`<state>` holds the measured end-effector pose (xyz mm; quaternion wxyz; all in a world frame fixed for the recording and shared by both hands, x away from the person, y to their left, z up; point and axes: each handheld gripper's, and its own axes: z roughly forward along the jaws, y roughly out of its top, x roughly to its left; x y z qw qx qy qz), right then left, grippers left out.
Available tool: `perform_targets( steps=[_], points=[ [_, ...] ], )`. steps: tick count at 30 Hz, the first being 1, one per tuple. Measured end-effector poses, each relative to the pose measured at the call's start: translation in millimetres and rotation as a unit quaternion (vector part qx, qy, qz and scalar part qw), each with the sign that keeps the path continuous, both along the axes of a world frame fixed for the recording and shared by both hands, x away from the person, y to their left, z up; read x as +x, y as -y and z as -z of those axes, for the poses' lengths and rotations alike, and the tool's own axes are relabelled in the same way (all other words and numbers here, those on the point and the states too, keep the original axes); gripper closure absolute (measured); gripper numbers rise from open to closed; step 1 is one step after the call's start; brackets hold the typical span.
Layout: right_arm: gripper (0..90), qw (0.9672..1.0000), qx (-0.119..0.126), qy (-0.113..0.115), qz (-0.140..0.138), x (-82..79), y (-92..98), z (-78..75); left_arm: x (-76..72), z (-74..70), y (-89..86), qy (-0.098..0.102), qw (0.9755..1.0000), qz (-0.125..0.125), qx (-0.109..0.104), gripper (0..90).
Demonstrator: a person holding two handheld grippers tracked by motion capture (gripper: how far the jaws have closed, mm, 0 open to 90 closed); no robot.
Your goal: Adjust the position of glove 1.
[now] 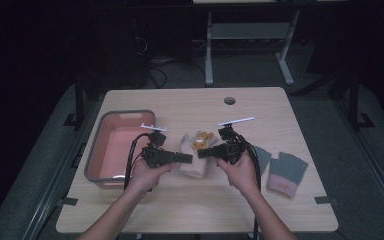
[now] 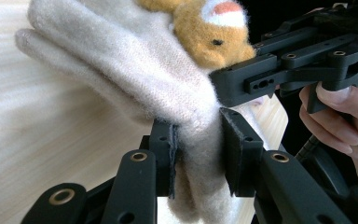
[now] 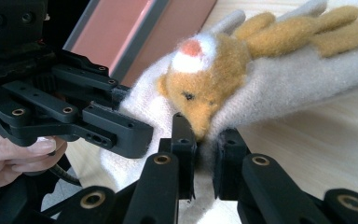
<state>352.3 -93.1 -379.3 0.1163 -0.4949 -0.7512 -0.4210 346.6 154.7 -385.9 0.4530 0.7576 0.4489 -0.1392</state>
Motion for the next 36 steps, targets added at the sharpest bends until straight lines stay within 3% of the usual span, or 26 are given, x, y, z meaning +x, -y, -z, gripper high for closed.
perform_targets(
  steps=[17,24,36],
  points=[
    [81.2,0.9998,0.003,0.014,-0.014,15.7,-17.7,-27.5,8.2,-25.9,-21.4,0.021,0.9997,-0.013,-0.008,68.0],
    [81.2,0.9992,-0.006,0.023,-0.031,25.0,-32.7,-37.4,10.2,-34.7,-35.0,0.029,0.9992,-0.026,-0.008,68.0],
    [81.2,0.9982,0.004,0.033,-0.049,36.3,-58.4,-54.6,9.7,-52.7,-59.2,0.044,0.9978,-0.048,-0.007,68.0]
  ],
)
